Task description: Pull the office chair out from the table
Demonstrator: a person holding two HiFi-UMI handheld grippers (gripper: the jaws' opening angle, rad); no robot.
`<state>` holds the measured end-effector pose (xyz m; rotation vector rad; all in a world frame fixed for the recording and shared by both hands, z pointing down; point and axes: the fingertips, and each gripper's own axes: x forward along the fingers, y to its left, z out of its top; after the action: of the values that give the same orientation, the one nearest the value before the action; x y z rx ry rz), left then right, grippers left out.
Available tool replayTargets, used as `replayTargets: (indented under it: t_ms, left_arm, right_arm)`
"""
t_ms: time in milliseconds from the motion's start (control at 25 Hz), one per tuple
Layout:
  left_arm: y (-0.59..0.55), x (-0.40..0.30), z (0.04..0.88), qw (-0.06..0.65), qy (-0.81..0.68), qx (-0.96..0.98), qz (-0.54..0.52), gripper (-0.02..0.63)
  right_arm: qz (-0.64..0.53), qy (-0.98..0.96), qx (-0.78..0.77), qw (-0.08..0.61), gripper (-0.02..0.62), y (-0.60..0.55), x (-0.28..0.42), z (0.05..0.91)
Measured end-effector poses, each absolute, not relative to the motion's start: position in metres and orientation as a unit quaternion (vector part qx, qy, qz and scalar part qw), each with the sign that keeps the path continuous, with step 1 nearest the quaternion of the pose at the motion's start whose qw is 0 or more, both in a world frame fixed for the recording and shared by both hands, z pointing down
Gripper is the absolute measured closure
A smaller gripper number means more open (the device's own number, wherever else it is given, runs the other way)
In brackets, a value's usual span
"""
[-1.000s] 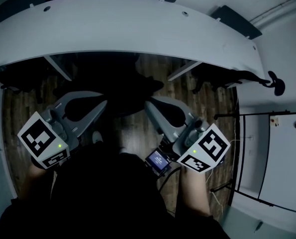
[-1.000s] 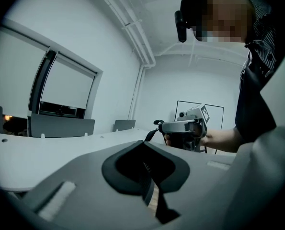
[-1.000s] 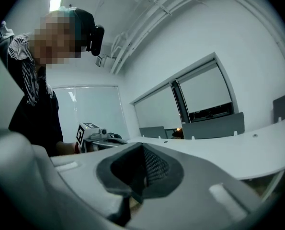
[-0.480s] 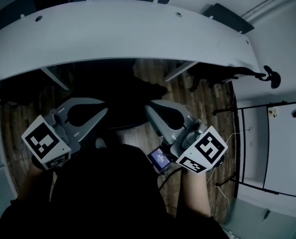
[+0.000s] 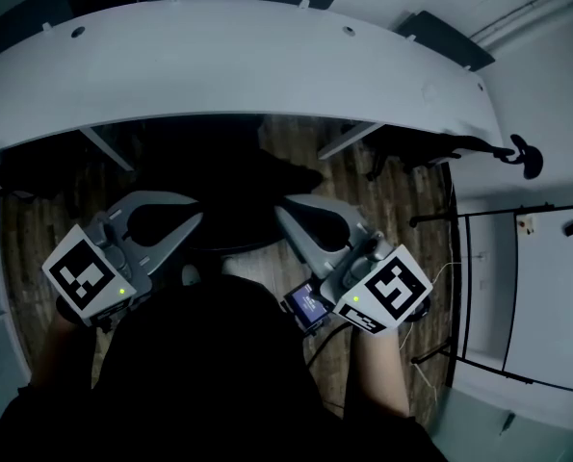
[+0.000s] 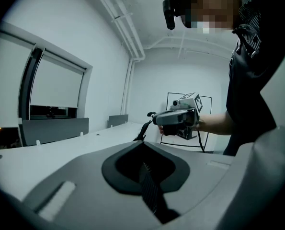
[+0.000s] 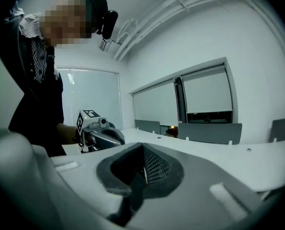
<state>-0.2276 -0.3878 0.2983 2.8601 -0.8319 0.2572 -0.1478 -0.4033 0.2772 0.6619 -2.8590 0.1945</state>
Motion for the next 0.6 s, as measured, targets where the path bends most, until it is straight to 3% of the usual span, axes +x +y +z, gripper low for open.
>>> replayTargets:
  t_ms: [360, 520, 600]
  left_arm:
    - [-0.380, -0.214, 0.317, 0.001, -0.245, 0.951, 0.189, 0.546]
    - [-0.374, -0.208, 0.334, -0.021, -0.231, 0.944, 0.234, 0.482]
    - [-0.369, -0.206, 0.344, -0.029, -0.223, 0.940, 0.256, 0.453]
  right_arm:
    - [0.037, -0.971, 0.179, 0.158, 0.574, -0.402, -0.151, 0.291]
    - [0.023, -0.971, 0.156, 0.180, 0.560, -0.397, -0.151, 0.303]
    - [0.001, -0.969, 0.134, 0.207, 0.520, -0.391, -0.151, 0.312]
